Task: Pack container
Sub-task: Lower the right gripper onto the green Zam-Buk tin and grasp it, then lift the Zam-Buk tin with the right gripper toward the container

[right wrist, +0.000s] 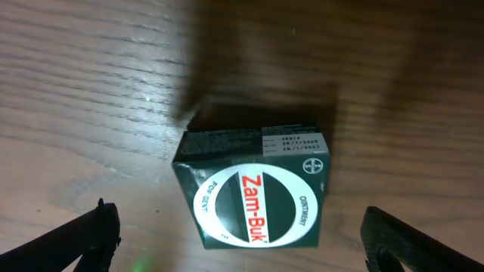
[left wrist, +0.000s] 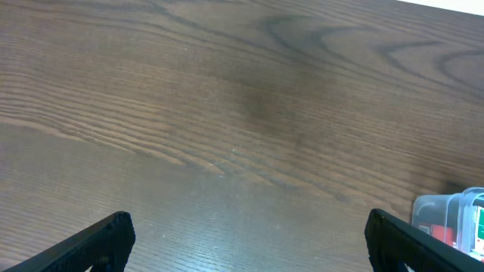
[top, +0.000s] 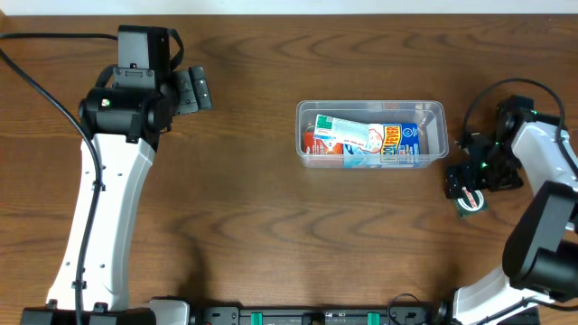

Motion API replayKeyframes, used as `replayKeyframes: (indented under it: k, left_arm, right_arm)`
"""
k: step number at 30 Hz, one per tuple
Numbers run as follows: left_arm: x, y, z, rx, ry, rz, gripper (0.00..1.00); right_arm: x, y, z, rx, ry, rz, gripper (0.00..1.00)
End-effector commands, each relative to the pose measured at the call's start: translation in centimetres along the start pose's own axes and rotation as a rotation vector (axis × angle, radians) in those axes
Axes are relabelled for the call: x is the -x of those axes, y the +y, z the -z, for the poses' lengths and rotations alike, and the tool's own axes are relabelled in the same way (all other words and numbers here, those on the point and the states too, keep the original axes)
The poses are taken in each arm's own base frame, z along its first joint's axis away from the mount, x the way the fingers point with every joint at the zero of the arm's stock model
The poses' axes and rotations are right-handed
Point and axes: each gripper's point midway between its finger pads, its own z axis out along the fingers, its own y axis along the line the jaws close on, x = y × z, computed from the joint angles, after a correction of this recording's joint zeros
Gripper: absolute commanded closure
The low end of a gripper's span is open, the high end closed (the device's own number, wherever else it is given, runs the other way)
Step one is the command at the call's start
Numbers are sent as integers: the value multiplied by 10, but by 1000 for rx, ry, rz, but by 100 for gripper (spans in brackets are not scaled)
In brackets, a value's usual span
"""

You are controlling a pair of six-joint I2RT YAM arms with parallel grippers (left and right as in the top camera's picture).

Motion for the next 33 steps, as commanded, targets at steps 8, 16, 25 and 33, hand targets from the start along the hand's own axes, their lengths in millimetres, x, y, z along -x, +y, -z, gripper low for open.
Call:
replayKeyframes:
  k: [8,16,25,33]
  left_arm:
    - [1,3,-1,13,-1,18,2]
    - [1,3,-1,13,-1,18,2]
    - [1,3,-1,13,-1,18,2]
    - [1,3,-1,13,-1,18,2]
  right_arm:
    - [-6,-5,-23,8,72,-25,1]
    - [-6,-5,-28,14,84,-24,14]
    - [-4,-4,-36,8,74,-53,25]
    - [8,-8,-35,0,22,-111,32]
